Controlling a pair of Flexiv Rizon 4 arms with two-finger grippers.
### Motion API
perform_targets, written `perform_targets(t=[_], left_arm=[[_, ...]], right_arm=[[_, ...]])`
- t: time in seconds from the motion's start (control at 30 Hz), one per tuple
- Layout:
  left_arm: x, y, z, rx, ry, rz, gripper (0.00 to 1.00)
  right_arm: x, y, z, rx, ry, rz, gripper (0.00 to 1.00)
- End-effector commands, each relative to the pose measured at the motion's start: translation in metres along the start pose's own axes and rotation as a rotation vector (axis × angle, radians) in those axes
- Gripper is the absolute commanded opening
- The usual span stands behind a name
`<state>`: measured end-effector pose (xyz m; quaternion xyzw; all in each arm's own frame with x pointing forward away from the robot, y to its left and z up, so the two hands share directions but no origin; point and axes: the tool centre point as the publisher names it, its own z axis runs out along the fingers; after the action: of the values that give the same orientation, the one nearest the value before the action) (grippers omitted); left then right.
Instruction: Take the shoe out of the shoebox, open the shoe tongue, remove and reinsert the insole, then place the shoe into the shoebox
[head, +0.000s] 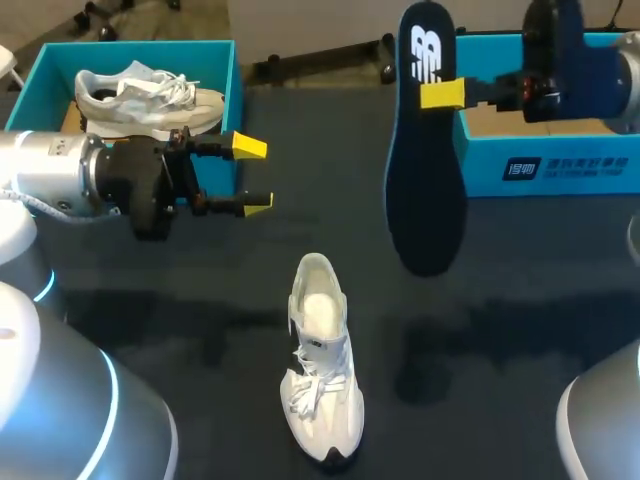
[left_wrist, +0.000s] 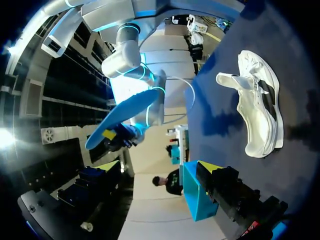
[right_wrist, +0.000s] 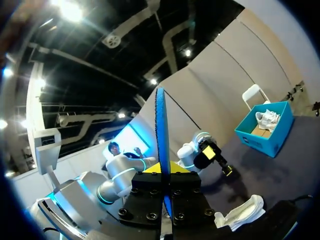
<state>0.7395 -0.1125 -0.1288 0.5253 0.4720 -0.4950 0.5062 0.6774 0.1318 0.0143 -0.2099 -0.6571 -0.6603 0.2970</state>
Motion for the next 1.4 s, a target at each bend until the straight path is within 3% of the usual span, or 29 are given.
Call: perform_targets(t=[0.03,0.13,0.37,0.57,0.67,1.1,1.27,1.4], left_arm=[[0.001,0.001,0.001,0.001,-0.001,0.002,1.0],[0.001,0.001,0.001,0.001,-0.001,0.002,1.0],[0.001,0.001,0.001,0.001,-0.001,0.002,1.0],[0.001,0.001,0.001,0.001,-0.001,0.002,1.0],[0.001,0.001,0.001,0.001,-0.001,0.002,1.0],[0.001,0.001,0.001,0.001,-0.001,0.002,1.0],[0.001,0.001,0.001,0.001,-0.001,0.002,1.0],[0.001,0.001,0.001,0.001,-0.001,0.002,1.0]], right_arm=[[-0.005,0.005,0.003,0.011,0.013,0.0,0.0],[-0.005,0.005,0.003,0.011,0.013,0.0,0.0],[-0.071,0.013,-0.003,0.034,-0.07,0.233,0.0],[-0.106,0.004,-0.009,0.042,-0.063,0.344,0.0],[-0.123,-0.003,-0.006,0.009,-0.055,0.396,0.0],[-0.123,-0.003,-0.006,0.009,-0.055,0.396,0.0],[-0.147,0.008,0.023,0.042,-0.068,0.483,0.0],[-0.163,0.002,0.03,0.037,-0.085,0.548,0.0]])
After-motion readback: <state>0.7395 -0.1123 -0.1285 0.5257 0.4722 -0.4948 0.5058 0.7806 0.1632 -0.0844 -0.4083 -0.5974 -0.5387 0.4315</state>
